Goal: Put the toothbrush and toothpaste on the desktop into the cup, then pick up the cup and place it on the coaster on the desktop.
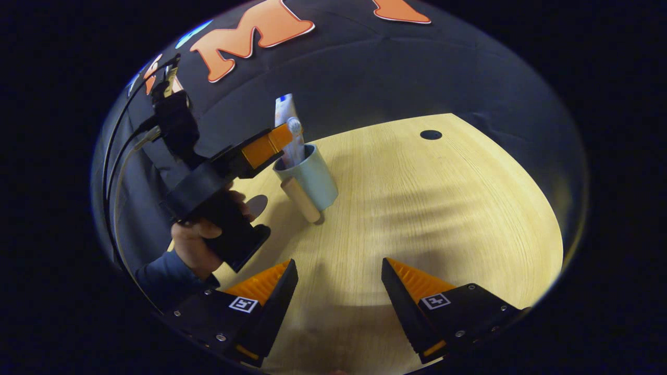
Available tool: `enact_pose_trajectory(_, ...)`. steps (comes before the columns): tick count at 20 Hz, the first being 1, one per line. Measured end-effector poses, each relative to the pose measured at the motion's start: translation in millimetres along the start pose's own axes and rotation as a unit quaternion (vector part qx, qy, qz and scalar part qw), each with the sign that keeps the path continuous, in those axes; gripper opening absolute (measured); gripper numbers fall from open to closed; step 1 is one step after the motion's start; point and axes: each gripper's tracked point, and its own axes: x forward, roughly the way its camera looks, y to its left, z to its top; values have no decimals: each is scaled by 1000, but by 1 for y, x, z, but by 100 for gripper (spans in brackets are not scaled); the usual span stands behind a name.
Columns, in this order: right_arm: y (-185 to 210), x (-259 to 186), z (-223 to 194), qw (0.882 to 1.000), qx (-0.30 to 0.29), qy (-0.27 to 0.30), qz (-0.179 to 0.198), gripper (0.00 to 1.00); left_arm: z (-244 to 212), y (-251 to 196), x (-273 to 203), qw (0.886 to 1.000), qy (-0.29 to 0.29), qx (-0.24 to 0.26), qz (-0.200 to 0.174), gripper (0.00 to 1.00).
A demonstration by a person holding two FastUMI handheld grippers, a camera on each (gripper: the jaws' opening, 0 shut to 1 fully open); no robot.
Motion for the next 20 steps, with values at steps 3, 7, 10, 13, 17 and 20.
enact_pose_trajectory(3, -11, -2, 9, 1000, -1, -6, -14, 98, 9, 0, -18, 1000, -3, -5, -6, 94)
enact_pose_trajectory(7, -8, -4, 16, 1000, -12, -9, -21, 98, 31, 10, -40, 1000, -13, -6, 0, 96)
enact_pose_trajectory(10, 4, -6, 18, 1000, -22, -6, -19, 98, 49, 13, -63, 1000, -17, 5, 5, 96)
enact_pose_trajectory(13, 21, -7, 25, 999, -39, -5, -11, 98, 69, 20, -89, 1000, -16, 5, 12, 96)
enact_pose_trajectory(17, 43, -3, 41, 998, -57, -5, -2, 98, 81, 39, -124, 999, 13, 0, 37, 96)
enact_pose_trajectory(20, 57, 3, 53, 998, -63, -3, 0, 98, 85, 56, -150, 998, 37, 5, 60, 96)
